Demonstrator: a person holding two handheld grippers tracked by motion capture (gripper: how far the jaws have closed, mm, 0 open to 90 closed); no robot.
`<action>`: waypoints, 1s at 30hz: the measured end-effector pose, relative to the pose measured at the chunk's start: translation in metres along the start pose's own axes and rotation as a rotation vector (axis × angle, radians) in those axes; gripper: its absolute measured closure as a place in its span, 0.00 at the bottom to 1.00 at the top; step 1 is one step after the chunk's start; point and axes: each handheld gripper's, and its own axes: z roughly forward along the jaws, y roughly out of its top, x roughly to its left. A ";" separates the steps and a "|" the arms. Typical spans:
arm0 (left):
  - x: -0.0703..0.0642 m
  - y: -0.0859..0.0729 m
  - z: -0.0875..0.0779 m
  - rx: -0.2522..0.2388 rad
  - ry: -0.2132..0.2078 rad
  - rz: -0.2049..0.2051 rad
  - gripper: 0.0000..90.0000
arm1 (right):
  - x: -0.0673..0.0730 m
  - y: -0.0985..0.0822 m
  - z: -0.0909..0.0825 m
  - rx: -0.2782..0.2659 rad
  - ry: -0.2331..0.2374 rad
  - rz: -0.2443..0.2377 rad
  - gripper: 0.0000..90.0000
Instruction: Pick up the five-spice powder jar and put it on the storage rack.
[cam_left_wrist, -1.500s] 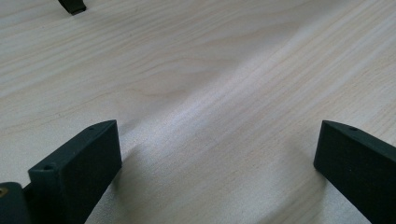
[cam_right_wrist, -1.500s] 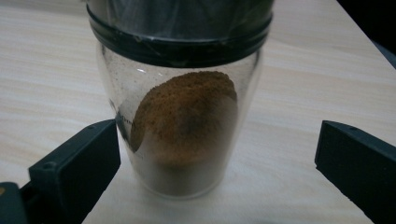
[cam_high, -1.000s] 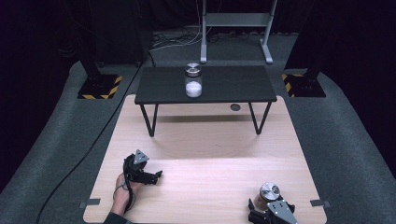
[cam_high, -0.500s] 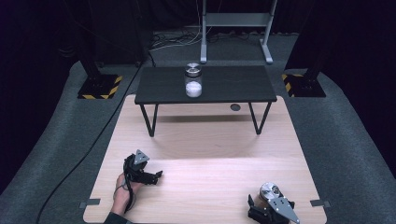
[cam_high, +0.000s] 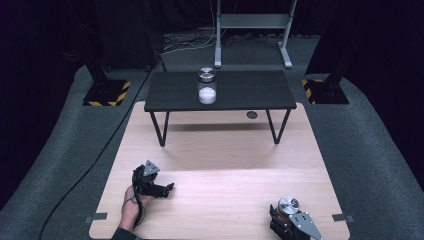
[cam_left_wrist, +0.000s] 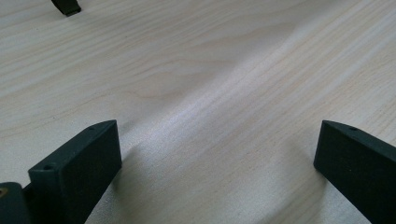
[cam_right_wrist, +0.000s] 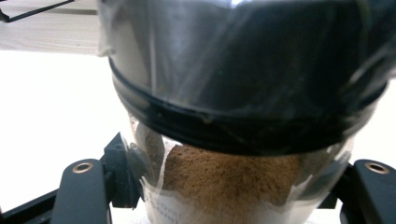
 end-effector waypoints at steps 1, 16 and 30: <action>0.000 0.000 0.000 0.001 -0.001 -0.001 0.00 | 0.000 0.001 0.000 0.002 0.001 0.001 0.33; 0.000 0.000 0.000 0.001 -0.001 -0.001 0.00 | -0.003 0.023 -0.004 -0.003 0.024 -0.021 0.32; 0.000 0.000 0.000 0.002 -0.002 -0.004 0.00 | -0.008 0.053 0.002 0.000 0.070 -0.059 0.32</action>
